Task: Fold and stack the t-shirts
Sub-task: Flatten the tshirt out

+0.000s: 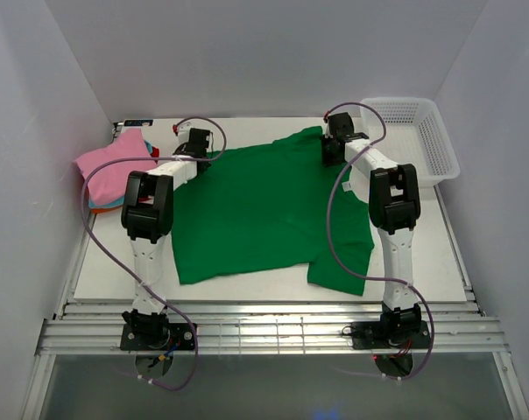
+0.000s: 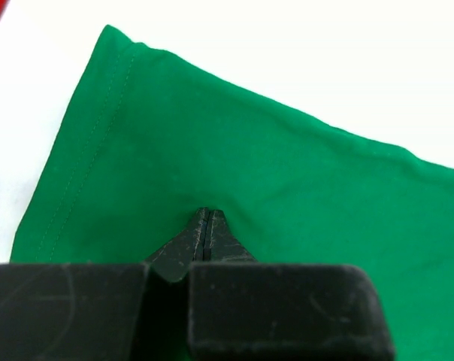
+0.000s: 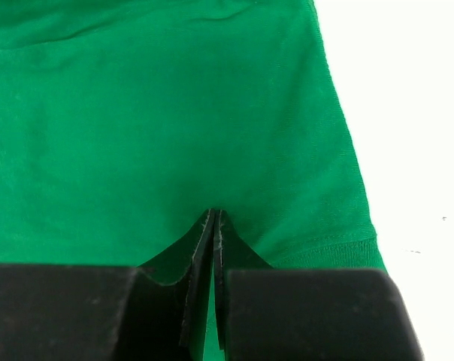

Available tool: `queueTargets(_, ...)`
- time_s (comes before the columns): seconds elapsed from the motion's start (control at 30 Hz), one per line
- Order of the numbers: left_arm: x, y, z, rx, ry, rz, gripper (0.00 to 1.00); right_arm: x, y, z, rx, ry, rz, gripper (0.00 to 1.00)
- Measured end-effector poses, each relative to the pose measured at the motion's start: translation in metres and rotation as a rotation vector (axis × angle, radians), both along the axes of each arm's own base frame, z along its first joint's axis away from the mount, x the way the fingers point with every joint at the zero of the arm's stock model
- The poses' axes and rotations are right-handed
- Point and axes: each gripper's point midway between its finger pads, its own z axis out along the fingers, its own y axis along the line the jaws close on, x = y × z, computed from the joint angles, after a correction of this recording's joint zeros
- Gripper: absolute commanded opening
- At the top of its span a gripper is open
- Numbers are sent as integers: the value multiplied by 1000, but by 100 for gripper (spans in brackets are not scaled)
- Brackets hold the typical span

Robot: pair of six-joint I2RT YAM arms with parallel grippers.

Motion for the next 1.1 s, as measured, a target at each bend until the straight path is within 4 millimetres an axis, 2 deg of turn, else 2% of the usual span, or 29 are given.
queueTargets(0.4, 50, 7, 1, -5, -41, -11, 0, -8, -5, -2, -3, 10, -15, 8)
queueTargets(0.53, 53, 8, 1, 0, -46, -16, 0, -11, -6, -1, -4, 15, -16, 8)
queueTargets(0.7, 52, 8, 2, 6, -64, -29, 0, -13, -5, 3, -1, 21, -6, 20)
queueTargets(0.73, 51, 8, 3, 6, -68, -34, 3, -13, -4, 6, 5, 22, -3, 21)
queueTargets(0.8, 44, 8, 6, 10, -71, -49, 14, -8, -1, 16, 21, 9, 5, 30)
queueTargets(0.9, 35, 7, 19, 12, -89, -81, 63, 15, 6, 51, 59, -80, 11, 44)
queueTargets(0.93, 33, 6, 27, 7, -105, -90, 80, 25, 9, 66, 76, -125, 15, 52)
queueTargets(1.0, 28, 0, 55, -19, -163, -102, 86, 44, 16, 98, 114, -224, 24, 58)
queueTargets(1.1, 14, -5, 108, -54, -269, -104, 87, 62, 21, 122, 153, -321, 17, 64)
